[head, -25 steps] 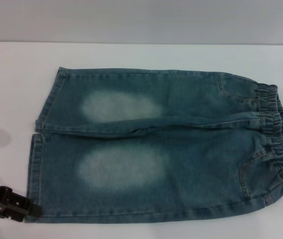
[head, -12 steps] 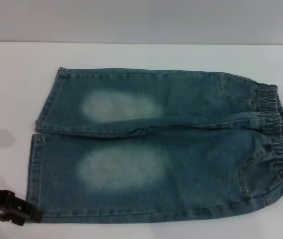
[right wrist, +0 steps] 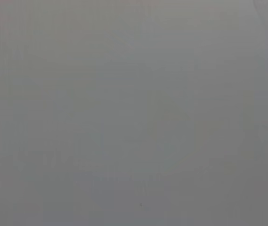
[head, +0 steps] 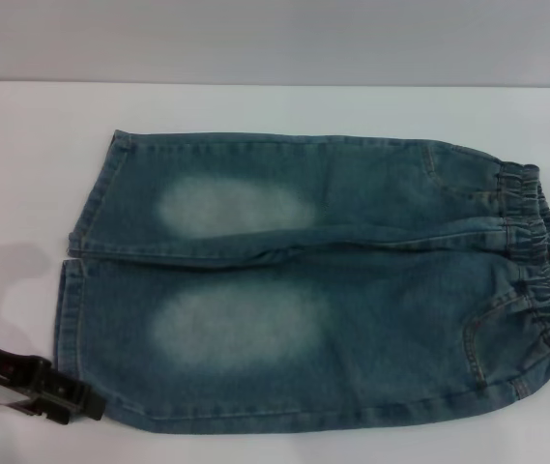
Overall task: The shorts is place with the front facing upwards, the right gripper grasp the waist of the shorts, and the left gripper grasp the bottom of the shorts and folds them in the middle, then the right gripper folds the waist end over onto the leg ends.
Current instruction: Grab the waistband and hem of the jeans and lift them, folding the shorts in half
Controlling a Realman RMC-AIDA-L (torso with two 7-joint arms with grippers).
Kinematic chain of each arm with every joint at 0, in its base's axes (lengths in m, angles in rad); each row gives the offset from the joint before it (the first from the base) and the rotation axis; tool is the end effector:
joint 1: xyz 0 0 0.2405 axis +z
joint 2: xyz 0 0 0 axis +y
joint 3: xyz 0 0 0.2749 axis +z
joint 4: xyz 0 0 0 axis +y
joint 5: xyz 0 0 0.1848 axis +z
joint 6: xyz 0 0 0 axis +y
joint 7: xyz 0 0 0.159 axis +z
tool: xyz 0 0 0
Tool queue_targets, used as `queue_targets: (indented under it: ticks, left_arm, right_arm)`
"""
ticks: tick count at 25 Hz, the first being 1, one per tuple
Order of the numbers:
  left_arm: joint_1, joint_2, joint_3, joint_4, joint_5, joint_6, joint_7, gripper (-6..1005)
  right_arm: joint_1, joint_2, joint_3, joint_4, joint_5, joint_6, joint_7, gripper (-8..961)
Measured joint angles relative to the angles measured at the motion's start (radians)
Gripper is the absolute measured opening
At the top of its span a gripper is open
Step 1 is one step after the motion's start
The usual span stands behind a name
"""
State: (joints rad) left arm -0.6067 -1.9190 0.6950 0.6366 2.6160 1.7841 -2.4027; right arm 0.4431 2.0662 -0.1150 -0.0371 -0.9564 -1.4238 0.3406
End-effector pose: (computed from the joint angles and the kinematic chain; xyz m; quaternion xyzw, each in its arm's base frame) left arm -0.3224 0.2825 0.0179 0.7551 0.6518 -0.0669 0.0203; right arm 0.3571 0.3233 0.0855 -0.5164 0.2292 0.3884 0.7280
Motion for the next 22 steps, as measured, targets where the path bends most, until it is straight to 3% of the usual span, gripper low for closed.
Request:
queue_targets:
  ticks: [22]
  left_arm:
    - [-0.048,0.005,-0.041,0.000,-0.027,0.010,0.003,627]
  right_arm:
    - [0.007,-0.002,0.000,-0.004,0.000,0.011,0.000,591]
